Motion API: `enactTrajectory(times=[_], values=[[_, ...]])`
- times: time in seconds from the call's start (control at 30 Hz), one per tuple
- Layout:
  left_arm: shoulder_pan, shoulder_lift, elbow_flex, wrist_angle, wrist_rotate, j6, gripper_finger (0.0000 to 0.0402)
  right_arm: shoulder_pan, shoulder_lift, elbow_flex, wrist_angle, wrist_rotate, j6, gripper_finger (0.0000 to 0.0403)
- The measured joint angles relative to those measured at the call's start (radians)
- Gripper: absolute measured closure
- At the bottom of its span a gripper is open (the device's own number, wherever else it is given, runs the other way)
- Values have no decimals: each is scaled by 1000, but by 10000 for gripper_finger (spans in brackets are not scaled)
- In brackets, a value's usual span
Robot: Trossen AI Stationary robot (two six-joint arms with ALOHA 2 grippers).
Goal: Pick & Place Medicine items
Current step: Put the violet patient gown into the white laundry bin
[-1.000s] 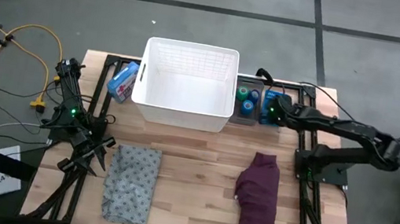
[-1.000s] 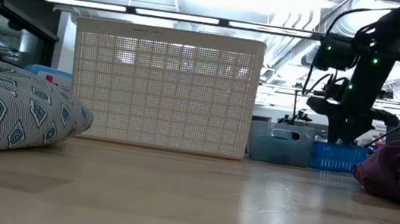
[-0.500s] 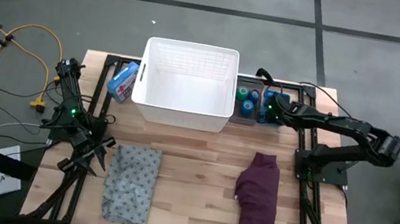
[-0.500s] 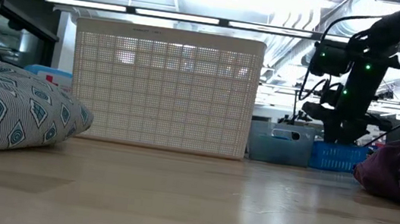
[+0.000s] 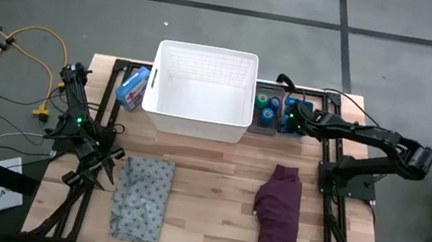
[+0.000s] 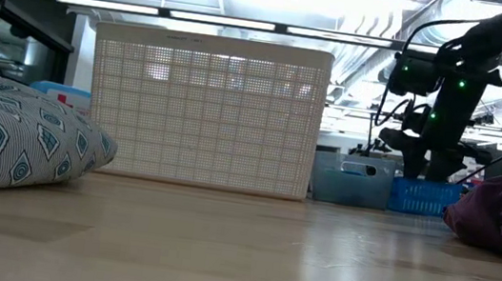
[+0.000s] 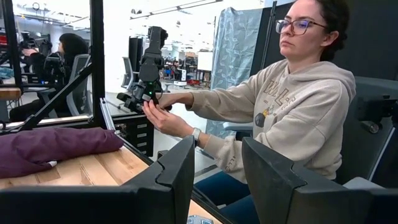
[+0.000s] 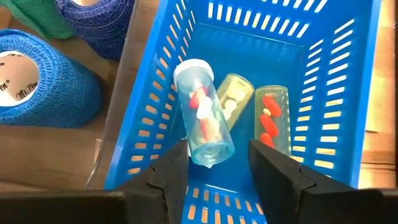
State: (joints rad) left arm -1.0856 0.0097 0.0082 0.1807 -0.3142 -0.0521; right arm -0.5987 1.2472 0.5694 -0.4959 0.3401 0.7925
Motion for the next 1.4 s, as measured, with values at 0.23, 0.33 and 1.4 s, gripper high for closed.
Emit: enactTrajectory(times=[0.23,0.33,1.4], values=[[0,0,0,0,0,0,274,0,-4,0,46,0,0,249],[0,0,0,0,0,0,274,0,-10,0,88,0,-4,247],[0,0,0,0,0,0,274,33,-263,0,46,-176,-109,250]])
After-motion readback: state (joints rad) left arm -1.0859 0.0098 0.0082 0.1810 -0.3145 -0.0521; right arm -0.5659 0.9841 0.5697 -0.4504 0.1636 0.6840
